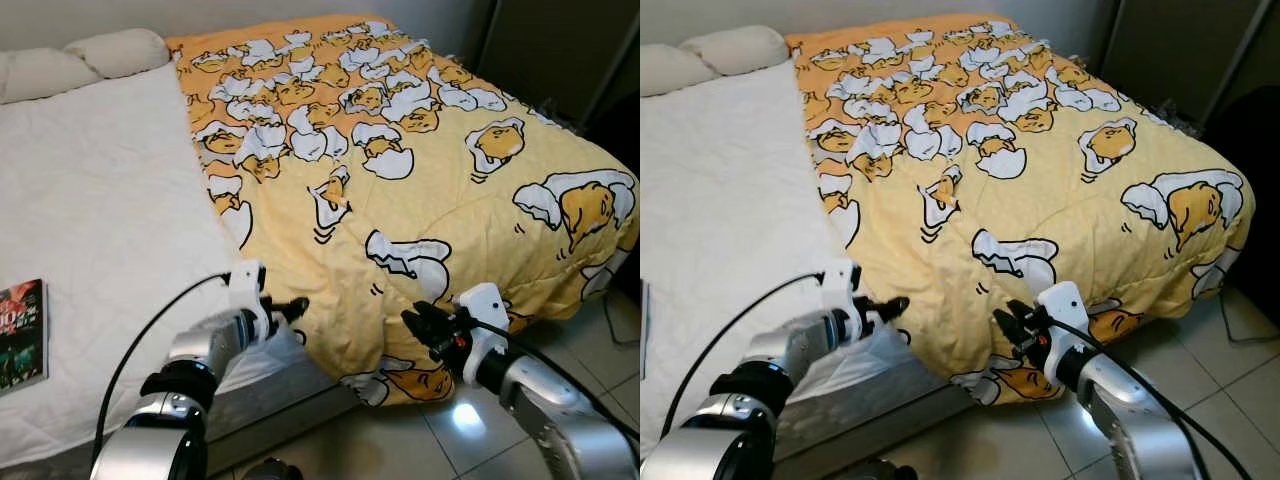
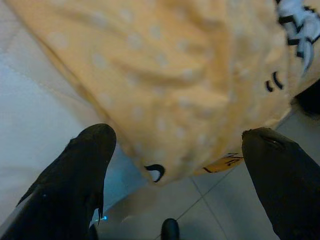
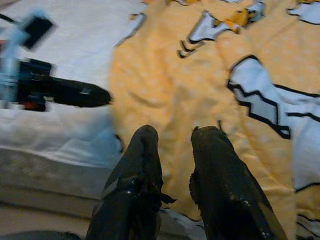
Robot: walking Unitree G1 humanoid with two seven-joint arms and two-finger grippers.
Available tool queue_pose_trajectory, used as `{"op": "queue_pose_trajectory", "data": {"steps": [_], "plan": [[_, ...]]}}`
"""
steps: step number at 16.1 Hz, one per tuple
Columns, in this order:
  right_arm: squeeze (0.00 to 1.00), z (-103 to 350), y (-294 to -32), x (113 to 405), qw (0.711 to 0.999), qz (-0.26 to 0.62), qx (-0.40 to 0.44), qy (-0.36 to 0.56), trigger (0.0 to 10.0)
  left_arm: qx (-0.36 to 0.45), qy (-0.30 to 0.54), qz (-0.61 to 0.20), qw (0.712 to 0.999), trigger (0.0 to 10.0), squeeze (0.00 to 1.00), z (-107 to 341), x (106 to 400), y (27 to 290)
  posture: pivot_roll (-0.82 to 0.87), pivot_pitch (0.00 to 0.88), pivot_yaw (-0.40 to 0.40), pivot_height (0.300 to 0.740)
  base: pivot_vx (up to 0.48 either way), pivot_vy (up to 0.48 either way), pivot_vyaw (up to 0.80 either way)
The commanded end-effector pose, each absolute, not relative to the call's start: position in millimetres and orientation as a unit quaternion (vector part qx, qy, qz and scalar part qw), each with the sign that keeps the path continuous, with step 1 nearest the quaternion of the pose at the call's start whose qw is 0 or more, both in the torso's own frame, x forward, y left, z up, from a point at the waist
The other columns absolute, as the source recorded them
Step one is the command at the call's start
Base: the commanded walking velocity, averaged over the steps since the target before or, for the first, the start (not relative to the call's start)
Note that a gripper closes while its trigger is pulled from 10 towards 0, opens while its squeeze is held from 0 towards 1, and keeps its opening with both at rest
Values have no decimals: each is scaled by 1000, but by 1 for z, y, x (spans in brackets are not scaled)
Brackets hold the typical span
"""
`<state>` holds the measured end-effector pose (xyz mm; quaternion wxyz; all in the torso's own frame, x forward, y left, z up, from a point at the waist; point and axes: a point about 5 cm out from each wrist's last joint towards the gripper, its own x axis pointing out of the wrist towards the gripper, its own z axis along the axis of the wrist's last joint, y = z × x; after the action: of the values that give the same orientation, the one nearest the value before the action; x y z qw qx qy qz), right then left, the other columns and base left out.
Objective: Clean up the room
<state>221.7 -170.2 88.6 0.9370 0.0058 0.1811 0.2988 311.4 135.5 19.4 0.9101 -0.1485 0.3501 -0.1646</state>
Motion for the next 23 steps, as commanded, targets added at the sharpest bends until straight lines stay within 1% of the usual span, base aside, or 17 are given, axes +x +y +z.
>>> {"op": "queue_pose_trajectory", "data": {"steps": [1, 2, 3, 4, 5, 6, 8, 9, 10, 12, 14, 16, 17, 18, 21, 23], "plan": [[0, 99, -166, 212, 927, 327, 11, 182, 10000, -140, 342, -147, 917, 10000, 0, 19, 315, 139, -149, 0, 83, 740, 0, 0, 0], [0, 100, -166, 210, 926, 331, 12, 182, 10000, -141, 342, -145, 917, 10000, 0, 18, 315, 139, -149, 0, 83, 740, 0, 0, 0], [0, 106, -166, 203, 922, 340, 15, 184, 10000, -137, 339, -137, 921, 10000, 0, 17, 316, 141, -169, 55, 79, 740, 0, 0, 0], [0, 108, -166, 201, 921, 343, 17, 185, 10000, -135, 338, -133, 922, 10000, 0, 16, 316, 141, -169, 55, 79, 740, 0, 0, 0], [0, 112, -165, 196, 919, 348, 23, 186, 10000, -136, 335, -126, 924, 10000, 0, 15, 316, 141, -189, 84, 82, 740, 0, 0, 0], [0, 117, -164, 189, 916, 353, 26, 189, 10000, -171, 325, -120, 922, 10000, 0, 16, 318, 135, -210, 103, 82, 740, 0, 0, 0], [0, 120, -163, 184, 914, 354, 27, 194, 10000, -194, 327, -120, 917, 10000, 0, 15, 317, 129, -229, 117, 79, 740, 0, 0, 0], [0, 124, -163, 180, 914, 355, 25, 197, 10000, -163, 339, -97, 922, 10000, 0, 11, 315, 129, -243, 134, 72, 740, 0, 0, 0], [0, 125, -162, 178, 913, 355, 25, 199, 10000, -145, 340, -78, 926, 10000, 0, 9, 315, 132, -246, 148, 67, 740, 0, 0, 0], [0, 127, -162, 176, 912, 355, 25, 203, 10000, -134, 333, -53, 932, 10000, 0, 10, 316, 137, -246, 160, 64, 740, 0, 0, 0], [0, 128, -163, 175, 912, 351, 24, 212, 10000, -114, 300, 3, 947, 10000, 0, 16, 322, 153, -231, 171, 54, 740, 0, 0, 0], [0, 128, -164, 175, 912, 348, 25, 214, 10000, -129, 268, 31, 954, 10000, 0, 23, 326, 161, -223, 172, 51, 740, 0, 0, 0], [0, 129, -163, 177, 913, 347, 28, 213, 10000, -159, 221, 58, 960, 10000, 0, 30, 329, 171, -219, 161, 52, 740, 0, 0, 0], [0, 130, -163, 179, 914, 346, 29, 211, 10000, -167, 201, 63, 963, 10000, 0, 32, 329, 173, -219, 160, 50, 740, 0, 0, 0], [0, 132, -162, 178, 912, 351, 30, 212, 10000, -159, 247, 18, 956, 10000, 0, 18, 321, 158, -228, 161, 46, 740, 0, 0, 0], [0, 132, -162, 175, 909, 355, 31, 216, 10000, -187, 271, -12, 944, 10000, 0, 12, 317, 142, -242, 170, 50, 740, 0, 0, 0]]}}
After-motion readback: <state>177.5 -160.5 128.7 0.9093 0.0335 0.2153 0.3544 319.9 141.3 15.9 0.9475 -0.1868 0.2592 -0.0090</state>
